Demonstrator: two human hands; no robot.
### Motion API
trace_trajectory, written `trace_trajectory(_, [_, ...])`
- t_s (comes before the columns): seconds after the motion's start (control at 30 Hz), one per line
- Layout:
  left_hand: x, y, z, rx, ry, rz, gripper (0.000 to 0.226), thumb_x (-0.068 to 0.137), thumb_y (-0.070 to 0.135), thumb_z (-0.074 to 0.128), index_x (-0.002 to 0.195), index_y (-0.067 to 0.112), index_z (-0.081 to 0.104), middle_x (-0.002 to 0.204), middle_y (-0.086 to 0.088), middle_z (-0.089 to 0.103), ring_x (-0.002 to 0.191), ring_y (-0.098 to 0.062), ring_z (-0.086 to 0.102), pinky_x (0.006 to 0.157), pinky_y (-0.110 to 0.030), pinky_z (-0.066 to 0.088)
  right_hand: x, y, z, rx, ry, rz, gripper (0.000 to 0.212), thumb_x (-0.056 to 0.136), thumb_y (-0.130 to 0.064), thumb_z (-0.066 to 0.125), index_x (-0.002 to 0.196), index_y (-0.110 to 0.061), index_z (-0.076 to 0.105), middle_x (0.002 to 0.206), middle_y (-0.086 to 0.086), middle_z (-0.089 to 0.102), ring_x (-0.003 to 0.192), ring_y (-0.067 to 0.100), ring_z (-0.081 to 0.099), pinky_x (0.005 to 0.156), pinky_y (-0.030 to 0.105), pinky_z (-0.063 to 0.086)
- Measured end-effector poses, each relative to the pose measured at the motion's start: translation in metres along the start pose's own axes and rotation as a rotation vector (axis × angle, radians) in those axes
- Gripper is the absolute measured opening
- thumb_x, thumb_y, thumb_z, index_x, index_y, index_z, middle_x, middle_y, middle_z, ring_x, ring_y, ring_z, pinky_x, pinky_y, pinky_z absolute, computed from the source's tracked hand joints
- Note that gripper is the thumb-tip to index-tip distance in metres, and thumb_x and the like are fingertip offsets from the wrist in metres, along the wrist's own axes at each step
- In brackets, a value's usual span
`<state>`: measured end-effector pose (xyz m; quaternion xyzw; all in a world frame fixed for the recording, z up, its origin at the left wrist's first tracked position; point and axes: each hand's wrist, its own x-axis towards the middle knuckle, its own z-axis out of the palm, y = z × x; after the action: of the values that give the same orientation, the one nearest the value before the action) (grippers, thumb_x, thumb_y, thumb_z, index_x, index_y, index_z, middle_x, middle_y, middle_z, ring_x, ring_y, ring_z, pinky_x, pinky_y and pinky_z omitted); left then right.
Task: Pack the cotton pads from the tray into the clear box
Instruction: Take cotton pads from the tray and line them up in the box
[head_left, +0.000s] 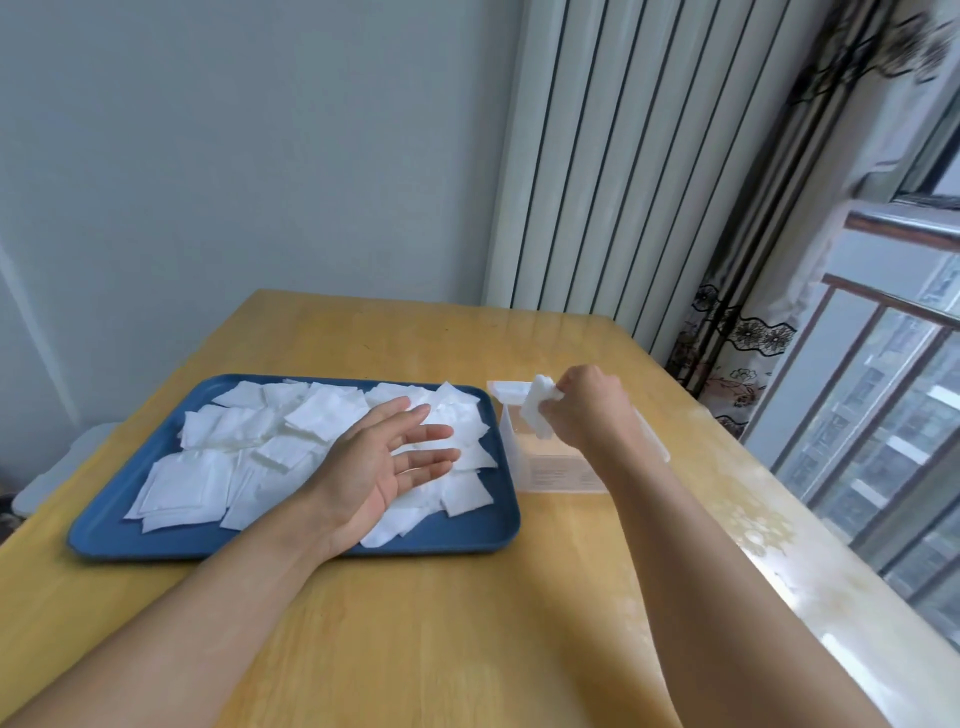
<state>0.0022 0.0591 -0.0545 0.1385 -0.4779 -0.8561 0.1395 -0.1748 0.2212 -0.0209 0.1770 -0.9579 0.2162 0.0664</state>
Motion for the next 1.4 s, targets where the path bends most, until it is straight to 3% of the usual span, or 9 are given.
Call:
trace_trajectory(0.2, [0.001, 0.003, -0.003, -0.020, 0.024, 0.011, 0.049, 0.098, 0.019, 0.064, 0.142, 0.012, 0.045, 0.124, -0.027, 0.067, 0.106, -0.042, 0.071, 0.083, -0.041, 0.062, 0.003, -0.010, 0.019, -0.017, -0.104, 0.016, 0.039, 0.090, -0.040, 0.070, 0.076, -0.007, 0.058, 0.070, 0.007, 0.064, 0.061, 0.022, 0.059, 0.047, 0.029, 0.041])
trace_trajectory(0.3, [0.002, 0.004, -0.005, -0.019, 0.022, 0.003, 0.043, 0.097, 0.020, 0.065, 0.137, 0.016, 0.048, 0.122, -0.026, 0.068, 0.105, -0.042, 0.072, 0.082, -0.041, 0.062, 0.004, -0.009, 0.019, 0.219, -0.233, 0.062, 0.044, 0.102, -0.043, 0.050, 0.097, -0.003, 0.068, 0.086, 0.013, 0.074, 0.080, 0.029, 0.073, 0.071, 0.036, 0.060])
trace_trajectory(0.4, [0.004, 0.002, -0.007, -0.016, 0.024, -0.009, 0.037, 0.097, 0.019, 0.065, 0.130, 0.016, 0.049, 0.121, -0.025, 0.069, 0.105, -0.042, 0.072, 0.082, -0.042, 0.062, 0.001, -0.004, 0.018, 0.195, -0.286, 0.035, 0.043, 0.104, -0.040, 0.043, 0.101, -0.005, 0.069, 0.100, 0.009, 0.072, 0.089, 0.028, 0.070, 0.086, 0.039, 0.057])
trace_trajectory(0.53, [0.005, 0.001, -0.009, -0.009, 0.027, -0.006, 0.036, 0.097, 0.020, 0.065, 0.129, 0.015, 0.050, 0.121, -0.025, 0.069, 0.105, -0.041, 0.072, 0.083, -0.041, 0.062, -0.006, 0.001, 0.024, 0.143, -0.258, -0.014, 0.040, 0.099, -0.041, 0.051, 0.088, -0.008, 0.071, 0.087, 0.007, 0.069, 0.084, 0.030, 0.065, 0.075, 0.035, 0.053])
trace_trajectory(0.67, [0.005, 0.001, -0.009, 0.003, 0.032, -0.019, 0.032, 0.097, 0.019, 0.064, 0.126, 0.012, 0.051, 0.120, -0.024, 0.070, 0.105, -0.041, 0.072, 0.083, -0.040, 0.062, -0.010, 0.006, 0.024, 0.107, -0.253, 0.036, 0.047, 0.098, -0.042, 0.052, 0.057, -0.018, 0.045, 0.058, -0.002, 0.045, 0.060, 0.023, 0.045, 0.058, 0.033, 0.037])
trace_trajectory(1.0, [0.003, 0.001, -0.007, 0.032, 0.046, -0.010, 0.037, 0.095, 0.016, 0.066, 0.129, 0.010, 0.054, 0.116, -0.022, 0.071, 0.105, -0.040, 0.073, 0.090, -0.042, 0.057, -0.022, 0.002, 0.022, 0.084, -0.356, 0.012, 0.050, 0.102, -0.056, 0.035, 0.085, -0.015, 0.056, 0.088, 0.006, 0.061, 0.087, 0.032, 0.059, 0.088, 0.043, 0.051])
trace_trajectory(1.13, [0.003, 0.006, -0.007, 0.016, 0.060, 0.033, 0.023, 0.098, 0.016, 0.063, 0.120, 0.010, 0.059, 0.114, -0.022, 0.070, 0.104, -0.039, 0.073, 0.087, -0.039, 0.059, -0.026, -0.001, 0.010, -0.009, -0.202, -0.003, 0.048, 0.106, -0.048, 0.028, 0.124, -0.019, 0.062, 0.104, 0.004, 0.060, 0.090, 0.027, 0.052, 0.071, 0.037, 0.040])
trace_trajectory(1.3, [0.002, 0.017, -0.010, -0.028, 0.117, 0.125, 0.024, 0.099, 0.017, 0.062, 0.120, 0.006, 0.063, 0.104, -0.016, 0.071, 0.093, -0.033, 0.075, 0.077, -0.031, 0.062, -0.035, -0.003, 0.004, 0.102, -0.069, -0.024, 0.043, 0.106, -0.044, 0.037, 0.070, -0.027, 0.052, 0.080, 0.000, 0.057, 0.080, 0.027, 0.052, 0.068, 0.035, 0.041])
trace_trajectory(1.4, [0.005, 0.032, -0.018, -0.068, 0.231, 0.229, 0.019, 0.098, 0.015, 0.063, 0.114, 0.007, 0.064, 0.091, -0.011, 0.071, 0.079, -0.024, 0.074, 0.072, -0.027, 0.062, -0.041, -0.010, 0.000, 0.281, 0.187, -0.175, 0.022, 0.101, -0.043, 0.055, 0.100, -0.033, 0.075, 0.090, -0.014, 0.073, 0.083, 0.012, 0.067, 0.072, 0.033, 0.056])
